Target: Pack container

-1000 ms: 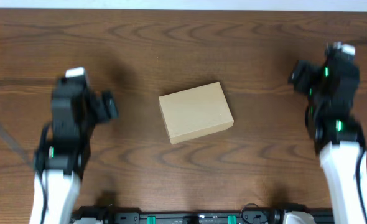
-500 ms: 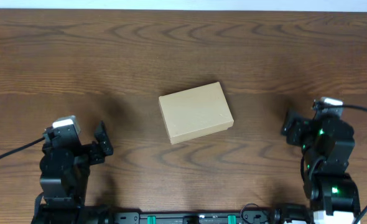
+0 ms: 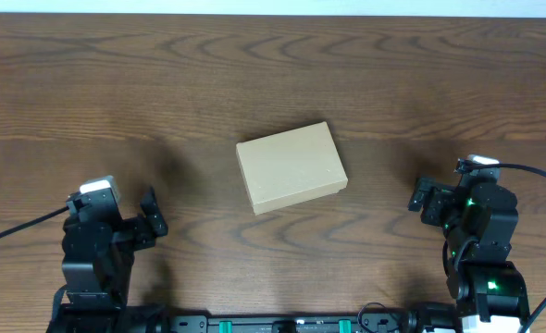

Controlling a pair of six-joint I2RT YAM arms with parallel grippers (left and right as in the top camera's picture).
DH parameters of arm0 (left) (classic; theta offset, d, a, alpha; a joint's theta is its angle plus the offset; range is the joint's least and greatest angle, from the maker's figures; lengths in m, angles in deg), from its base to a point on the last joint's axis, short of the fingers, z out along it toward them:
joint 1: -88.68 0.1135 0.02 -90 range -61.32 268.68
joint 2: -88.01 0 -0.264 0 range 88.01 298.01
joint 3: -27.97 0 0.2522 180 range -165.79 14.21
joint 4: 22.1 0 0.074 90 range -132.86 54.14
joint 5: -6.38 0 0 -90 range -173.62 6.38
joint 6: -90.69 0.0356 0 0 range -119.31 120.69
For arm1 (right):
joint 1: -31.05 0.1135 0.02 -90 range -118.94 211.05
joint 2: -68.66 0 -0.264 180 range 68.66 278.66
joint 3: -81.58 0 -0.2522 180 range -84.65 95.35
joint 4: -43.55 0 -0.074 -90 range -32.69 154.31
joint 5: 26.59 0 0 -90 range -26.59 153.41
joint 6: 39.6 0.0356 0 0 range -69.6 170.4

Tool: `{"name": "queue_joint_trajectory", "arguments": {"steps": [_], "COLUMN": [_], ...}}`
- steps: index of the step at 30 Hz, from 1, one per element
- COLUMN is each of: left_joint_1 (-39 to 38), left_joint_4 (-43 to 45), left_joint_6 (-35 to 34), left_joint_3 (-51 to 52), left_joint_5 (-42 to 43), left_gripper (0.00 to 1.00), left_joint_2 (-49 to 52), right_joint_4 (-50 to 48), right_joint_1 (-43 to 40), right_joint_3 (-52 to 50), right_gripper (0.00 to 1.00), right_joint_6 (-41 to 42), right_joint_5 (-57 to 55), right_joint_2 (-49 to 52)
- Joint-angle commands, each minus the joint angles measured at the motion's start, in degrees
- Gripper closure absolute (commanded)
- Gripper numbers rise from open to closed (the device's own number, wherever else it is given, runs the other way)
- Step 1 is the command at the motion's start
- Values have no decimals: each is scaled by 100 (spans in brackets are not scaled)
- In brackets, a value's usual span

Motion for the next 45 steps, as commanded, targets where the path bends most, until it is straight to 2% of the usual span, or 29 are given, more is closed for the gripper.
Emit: {"name": "queue_joint_trajectory", "arguments": {"steps": [1, 29, 33, 37, 41, 45], "left_joint_1": [-11, -13, -11, -11, -11, -13], "left_joint_4": [-50, -50, -50, -50, -50, -50], "left_joint_6": [0, 0, 0, 0, 0, 0], "left_joint_3": [11, 13, 11, 11, 13, 11], "left_joint_5": [-105, -103, -103, -103, -103, -103], "left_gripper": [5, 5, 5, 5, 5, 5], "left_joint_2": [-15, -15, -15, -15, -15, -15], "right_joint_4": [48, 2, -586, -1401, -2286, -2876], "right_joint_1": [48, 70, 367, 719, 911, 1029], "right_joint_3": [-22, -22, -87, -293, -796, -1471], "right_gripper": [2, 1, 1, 1, 1, 1], "right_joint_6": [-37, 74, 92, -186, -634, -682], "right_joint_5": [22, 245, 782, 774, 728, 732], "right_joint_2": [-26, -212, -776, -1353, -1939, -2483]}}
